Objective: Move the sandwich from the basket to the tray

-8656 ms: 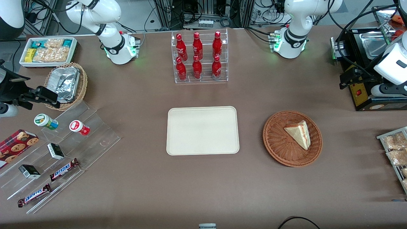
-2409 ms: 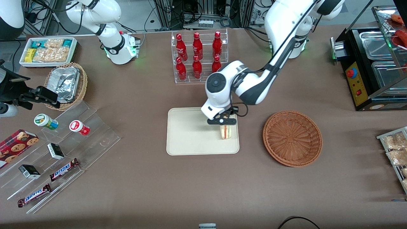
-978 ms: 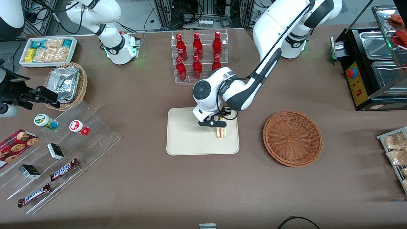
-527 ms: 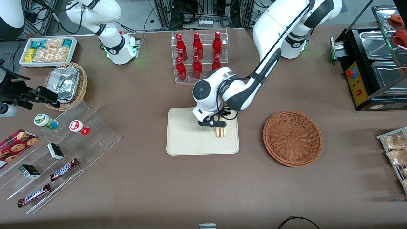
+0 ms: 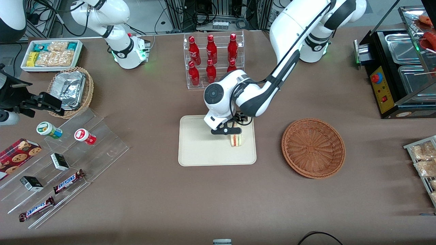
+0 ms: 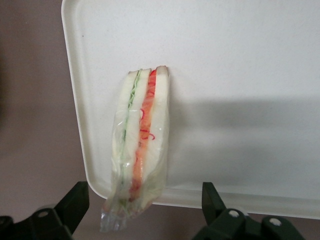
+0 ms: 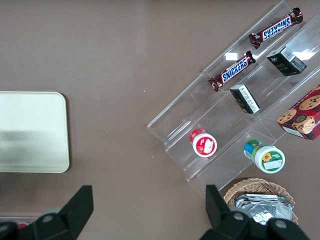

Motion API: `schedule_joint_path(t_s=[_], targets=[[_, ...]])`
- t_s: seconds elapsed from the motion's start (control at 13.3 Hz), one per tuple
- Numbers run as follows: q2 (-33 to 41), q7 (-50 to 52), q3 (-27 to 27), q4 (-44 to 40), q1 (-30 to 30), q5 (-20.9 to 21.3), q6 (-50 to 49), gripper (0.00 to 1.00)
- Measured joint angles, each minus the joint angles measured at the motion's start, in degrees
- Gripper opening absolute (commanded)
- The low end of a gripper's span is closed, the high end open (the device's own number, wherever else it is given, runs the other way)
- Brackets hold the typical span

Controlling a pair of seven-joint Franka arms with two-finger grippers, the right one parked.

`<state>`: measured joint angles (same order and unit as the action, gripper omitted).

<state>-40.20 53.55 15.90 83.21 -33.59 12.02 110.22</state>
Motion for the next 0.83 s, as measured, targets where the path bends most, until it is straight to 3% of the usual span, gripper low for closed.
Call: schedule_joint_path(t_s=[0.53,0.83], targets=[[0.3,0.0,-4.0,-3.8,0.3,-3.3,-0.3,1.0],[2.6,-1.4,-10.3,-5.0,0.4,-8.4,-0.3,1.0]])
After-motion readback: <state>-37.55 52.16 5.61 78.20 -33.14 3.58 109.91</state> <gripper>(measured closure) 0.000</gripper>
